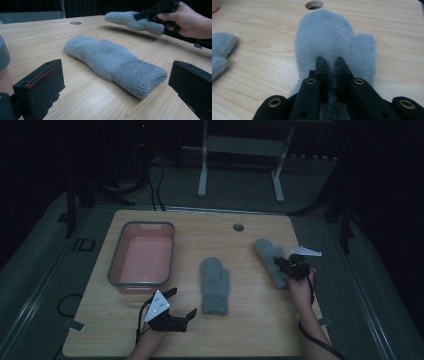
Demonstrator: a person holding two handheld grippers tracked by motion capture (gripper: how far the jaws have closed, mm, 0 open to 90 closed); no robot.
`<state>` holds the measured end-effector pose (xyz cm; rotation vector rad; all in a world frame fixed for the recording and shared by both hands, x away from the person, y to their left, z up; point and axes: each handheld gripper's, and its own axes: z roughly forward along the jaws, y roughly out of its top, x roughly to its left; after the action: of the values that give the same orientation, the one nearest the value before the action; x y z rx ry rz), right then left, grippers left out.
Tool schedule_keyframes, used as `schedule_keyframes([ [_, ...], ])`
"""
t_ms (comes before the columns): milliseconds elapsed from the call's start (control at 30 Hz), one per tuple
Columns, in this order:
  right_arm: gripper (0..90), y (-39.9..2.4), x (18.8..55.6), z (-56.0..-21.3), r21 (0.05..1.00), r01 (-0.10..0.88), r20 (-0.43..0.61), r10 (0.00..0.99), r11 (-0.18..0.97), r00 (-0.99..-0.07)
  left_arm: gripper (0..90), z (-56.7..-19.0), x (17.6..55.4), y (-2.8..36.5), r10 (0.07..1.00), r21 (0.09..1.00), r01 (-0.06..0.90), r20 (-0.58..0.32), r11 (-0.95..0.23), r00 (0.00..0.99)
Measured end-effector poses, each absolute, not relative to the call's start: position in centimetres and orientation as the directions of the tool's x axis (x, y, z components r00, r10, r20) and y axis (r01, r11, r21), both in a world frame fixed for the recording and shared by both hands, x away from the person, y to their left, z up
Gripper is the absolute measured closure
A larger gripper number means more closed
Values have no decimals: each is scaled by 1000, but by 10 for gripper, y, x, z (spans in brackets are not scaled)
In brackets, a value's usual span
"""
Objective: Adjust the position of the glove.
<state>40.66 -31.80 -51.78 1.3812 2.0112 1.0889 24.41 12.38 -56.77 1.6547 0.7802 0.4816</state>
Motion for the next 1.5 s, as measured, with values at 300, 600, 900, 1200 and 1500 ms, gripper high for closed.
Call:
schedule_keyframes([
  [300, 841, -317, 346, -515, 825, 559, 63, 970, 81, -233, 4, -567, 244, 124, 720, 969, 233, -106, -80, 686],
  [600, 839, -325, 326, -536, 785, 620, 81, 991, 2, -107, 4, -567, 244, 123, 717, 969, 230, -93, -95, 691],
  [900, 523, -330, 327, -533, 780, 619, 101, 960, 88, -263, 3, -566, 243, 122, 714, 969, 227, -91, -98, 694],
  [1200, 499, -351, 344, -525, 787, 562, 37, 889, 255, -456, 4, -567, 244, 122, 710, 968, 229, -89, -104, 698],
  [1500, 482, -355, 352, -543, 756, 552, -2, 845, 351, -534, 4, -567, 244, 122, 710, 968, 227, -86, -107, 699],
])
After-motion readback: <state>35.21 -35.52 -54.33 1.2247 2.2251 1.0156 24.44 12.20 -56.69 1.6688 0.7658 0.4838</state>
